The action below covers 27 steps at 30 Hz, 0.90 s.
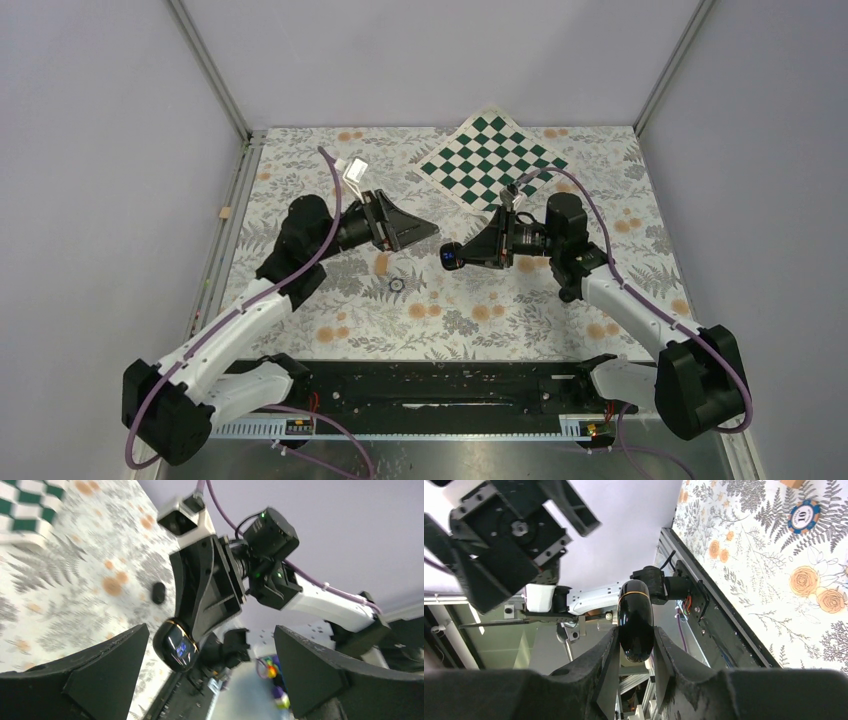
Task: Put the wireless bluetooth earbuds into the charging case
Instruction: Place the charging case with the earbuds in the charging case.
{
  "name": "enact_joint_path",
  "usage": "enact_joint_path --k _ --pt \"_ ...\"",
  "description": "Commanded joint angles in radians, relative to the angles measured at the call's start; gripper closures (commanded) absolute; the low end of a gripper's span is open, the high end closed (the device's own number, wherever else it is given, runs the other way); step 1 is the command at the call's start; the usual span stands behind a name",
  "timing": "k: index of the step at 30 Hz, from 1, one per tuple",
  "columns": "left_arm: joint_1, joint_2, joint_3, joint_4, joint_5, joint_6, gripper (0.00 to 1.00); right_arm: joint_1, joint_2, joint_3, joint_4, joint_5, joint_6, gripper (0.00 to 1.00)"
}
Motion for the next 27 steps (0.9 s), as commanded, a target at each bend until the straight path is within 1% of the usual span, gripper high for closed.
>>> enact_joint_path --k 1,5,9,13,19,23,27 --pt "0.010 -0.054 0.095 -0.290 -0.156 0.247 0.01 -0.009 -0.020 0.005 -0.064 0.021 -0.065 1.00" --pt "0.014 -0.056 0.092 -0.357 -0.216 0.260 0.01 -0.026 -0.008 -0.014 -0.135 0.053 -0.140 1.00" --pt "0.016 -0.049 0.066 -0.396 -0.254 0.254 0.01 -0.034 0.051 -0.039 -0.261 0.132 -0.281 1.00" --pt "0.016 -0.062 0.040 -0.412 -0.283 0.252 0.01 -0.035 0.125 -0.084 -0.209 0.160 -0.287 1.00" --pt "0.016 -0.072 0.029 -0.442 -0.313 0.263 0.01 -0.045 0.226 -0.104 -0.233 0.224 -0.364 1.00" --pt "0.016 -0.071 0.018 -0.448 -0.319 0.260 0.01 -0.056 0.313 -0.074 -0.308 0.299 -0.462 1.00" --pt "0.016 -0.075 0.013 -0.453 -0.318 0.260 0.01 -0.060 0.356 -0.065 -0.298 0.313 -0.480 1.00"
